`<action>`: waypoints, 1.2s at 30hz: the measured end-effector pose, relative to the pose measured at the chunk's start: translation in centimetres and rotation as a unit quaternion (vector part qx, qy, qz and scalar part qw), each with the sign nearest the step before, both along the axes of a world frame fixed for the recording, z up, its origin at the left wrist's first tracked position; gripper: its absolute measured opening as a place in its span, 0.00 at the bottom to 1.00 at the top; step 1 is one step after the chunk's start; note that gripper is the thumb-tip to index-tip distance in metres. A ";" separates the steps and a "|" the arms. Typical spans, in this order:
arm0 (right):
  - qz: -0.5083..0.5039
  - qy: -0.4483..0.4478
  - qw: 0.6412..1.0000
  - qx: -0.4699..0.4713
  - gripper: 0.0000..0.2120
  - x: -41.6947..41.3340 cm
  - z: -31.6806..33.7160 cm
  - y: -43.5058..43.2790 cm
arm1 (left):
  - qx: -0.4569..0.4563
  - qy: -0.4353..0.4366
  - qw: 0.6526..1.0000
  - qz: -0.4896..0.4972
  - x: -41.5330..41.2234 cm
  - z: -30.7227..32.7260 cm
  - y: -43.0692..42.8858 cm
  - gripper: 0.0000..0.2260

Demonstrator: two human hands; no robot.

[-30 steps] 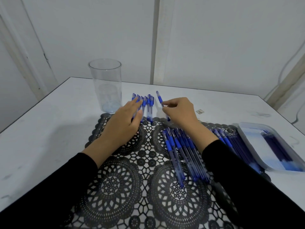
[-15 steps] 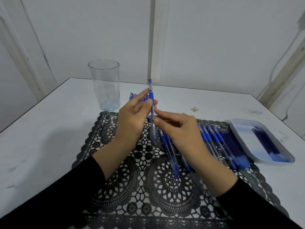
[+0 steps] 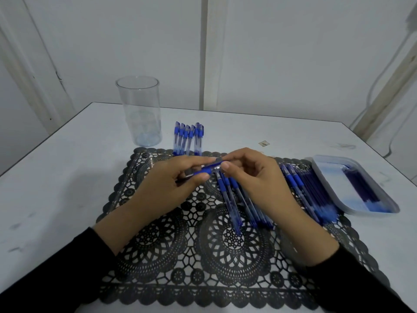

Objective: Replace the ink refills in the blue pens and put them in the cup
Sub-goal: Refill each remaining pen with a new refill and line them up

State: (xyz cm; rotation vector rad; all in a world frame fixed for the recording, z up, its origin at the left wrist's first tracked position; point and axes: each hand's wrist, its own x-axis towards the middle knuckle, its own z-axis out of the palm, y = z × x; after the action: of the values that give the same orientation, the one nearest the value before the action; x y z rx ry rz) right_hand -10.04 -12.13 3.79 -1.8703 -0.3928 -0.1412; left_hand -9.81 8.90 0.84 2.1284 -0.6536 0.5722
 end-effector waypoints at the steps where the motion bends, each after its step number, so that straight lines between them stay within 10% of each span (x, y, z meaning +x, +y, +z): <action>1: 0.003 0.001 1.000 0.001 0.03 0.1 -0.1 -0.1 | 0.005 0.002 1.000 0.004 0.0 -0.1 0.0 0.15; 36: -0.060 0.015 0.998 -0.022 0.04 2.0 -0.7 -1.6 | 0.009 0.106 0.994 -0.025 1.0 -0.6 1.6 0.18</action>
State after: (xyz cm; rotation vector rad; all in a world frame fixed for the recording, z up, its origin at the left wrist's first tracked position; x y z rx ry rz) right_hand -8.05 -13.78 3.08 -1.9366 -0.2649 -0.1859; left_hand -8.81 10.48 0.24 2.1467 -0.5919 0.3093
